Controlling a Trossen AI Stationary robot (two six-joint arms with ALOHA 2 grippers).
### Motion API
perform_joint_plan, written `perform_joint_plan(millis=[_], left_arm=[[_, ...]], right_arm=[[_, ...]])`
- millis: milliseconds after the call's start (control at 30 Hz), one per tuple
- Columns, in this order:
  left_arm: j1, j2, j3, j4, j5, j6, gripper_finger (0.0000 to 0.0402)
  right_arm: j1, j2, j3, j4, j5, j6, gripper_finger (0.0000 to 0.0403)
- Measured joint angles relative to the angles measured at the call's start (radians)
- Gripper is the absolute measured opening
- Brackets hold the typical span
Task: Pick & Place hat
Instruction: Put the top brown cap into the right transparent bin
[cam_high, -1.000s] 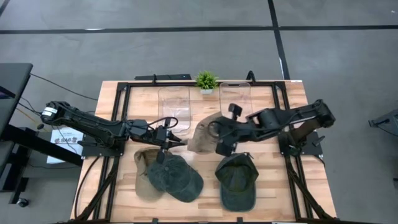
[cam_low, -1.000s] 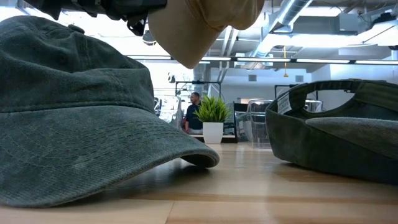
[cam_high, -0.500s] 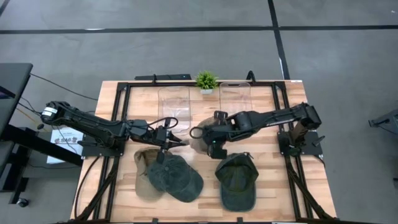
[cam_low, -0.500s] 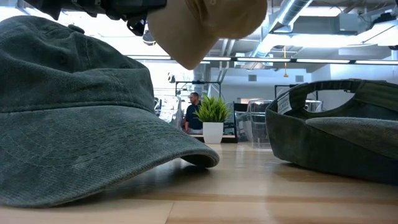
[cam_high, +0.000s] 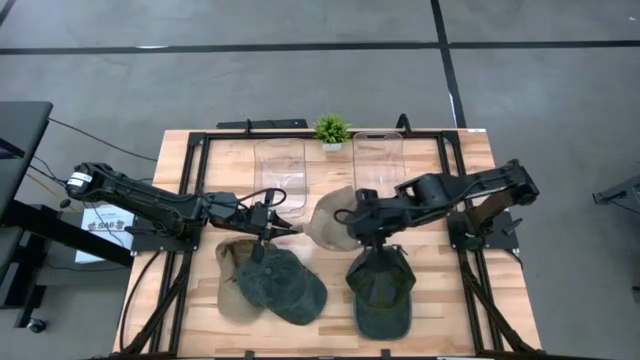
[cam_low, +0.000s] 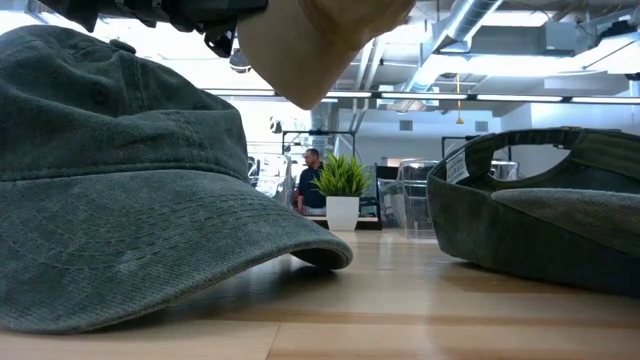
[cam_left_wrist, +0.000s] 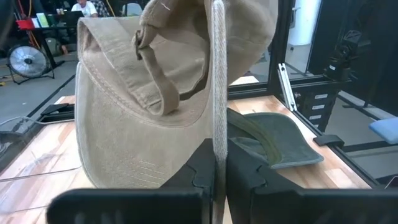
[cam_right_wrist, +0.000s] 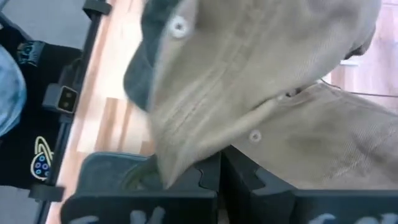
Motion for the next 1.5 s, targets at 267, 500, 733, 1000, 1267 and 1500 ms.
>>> perform_joint_plan(millis=[267, 500, 733, 1000, 1267, 1500], left_arm=[[0.001, 0.0, 0.0, -0.001, -0.01, 0.0, 0.0017], [0.0, 0.0, 0.0, -0.001, -0.006, 0.0, 0.0017], [0.0, 0.0, 0.0, -0.001, -0.003, 0.0, 0.0017], [0.0, 0.0, 0.0, -0.006, -0.003, 0.0, 0.0017], [0.001, 0.0, 0.0, -0.066, -0.003, -0.001, 0.0017], [0.005, 0.0, 0.0, -0.081, 0.001, -0.001, 0.0017]], right_arm=[[0.014, -0.093, 0.0, 0.024, 0.216, -0.008, 0.0], [0.004, -0.138, 0.001, 0.218, 0.448, -0.048, 0.0], [-0.078, -0.049, 0.001, 0.283, 0.438, 0.0, 0.0], [-0.186, 0.105, 0.0, 0.231, 0.106, 0.028, 0.0], [-0.232, 0.163, 0.002, 0.199, -0.239, 0.05, 0.0], [-0.213, 0.144, 0.001, 0.221, -0.502, 0.073, 0.0]])
